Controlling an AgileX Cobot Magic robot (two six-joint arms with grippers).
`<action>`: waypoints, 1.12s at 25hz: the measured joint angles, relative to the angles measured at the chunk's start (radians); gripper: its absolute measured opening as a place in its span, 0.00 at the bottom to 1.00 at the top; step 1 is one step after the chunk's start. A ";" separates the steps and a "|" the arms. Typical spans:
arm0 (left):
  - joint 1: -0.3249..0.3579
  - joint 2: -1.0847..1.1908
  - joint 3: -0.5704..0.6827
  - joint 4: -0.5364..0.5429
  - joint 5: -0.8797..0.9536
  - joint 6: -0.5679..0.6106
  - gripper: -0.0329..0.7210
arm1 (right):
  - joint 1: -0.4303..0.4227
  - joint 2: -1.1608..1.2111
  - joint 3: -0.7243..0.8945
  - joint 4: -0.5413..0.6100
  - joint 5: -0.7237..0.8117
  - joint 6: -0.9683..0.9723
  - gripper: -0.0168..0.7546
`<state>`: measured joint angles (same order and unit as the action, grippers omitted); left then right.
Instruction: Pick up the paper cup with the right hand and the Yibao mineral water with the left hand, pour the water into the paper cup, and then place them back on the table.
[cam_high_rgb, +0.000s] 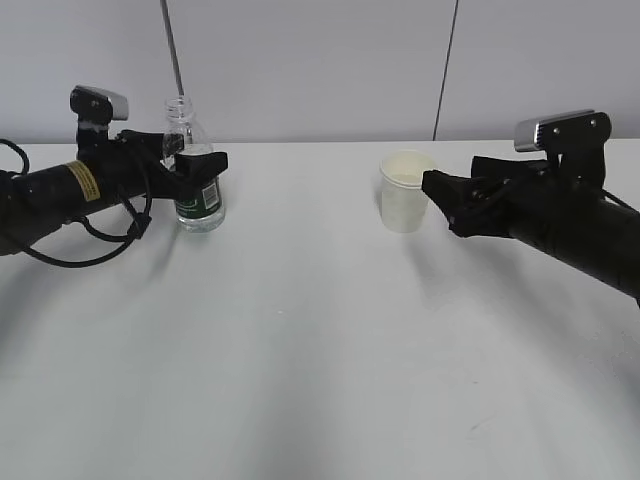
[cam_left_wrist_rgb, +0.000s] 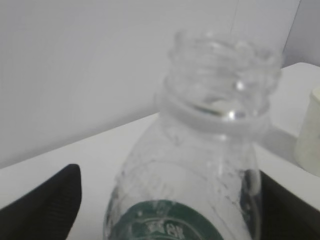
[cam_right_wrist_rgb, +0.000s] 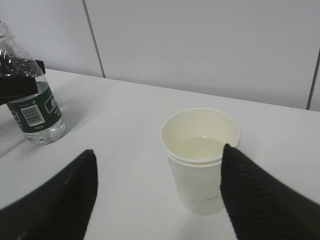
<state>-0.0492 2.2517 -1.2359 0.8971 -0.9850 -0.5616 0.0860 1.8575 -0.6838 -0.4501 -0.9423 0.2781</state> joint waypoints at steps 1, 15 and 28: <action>0.000 0.000 0.000 0.000 0.000 0.000 0.83 | 0.000 0.000 0.000 0.000 0.000 0.000 0.79; 0.000 -0.168 0.005 0.060 0.116 -0.087 0.82 | 0.000 -0.107 0.000 0.000 0.022 0.000 0.79; 0.000 -0.413 0.007 0.058 0.484 -0.356 0.82 | 0.000 -0.268 -0.138 -0.003 0.401 0.021 0.79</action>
<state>-0.0492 1.8389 -1.2290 0.9554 -0.5007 -0.9173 0.0860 1.5893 -0.8223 -0.4533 -0.5418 0.2992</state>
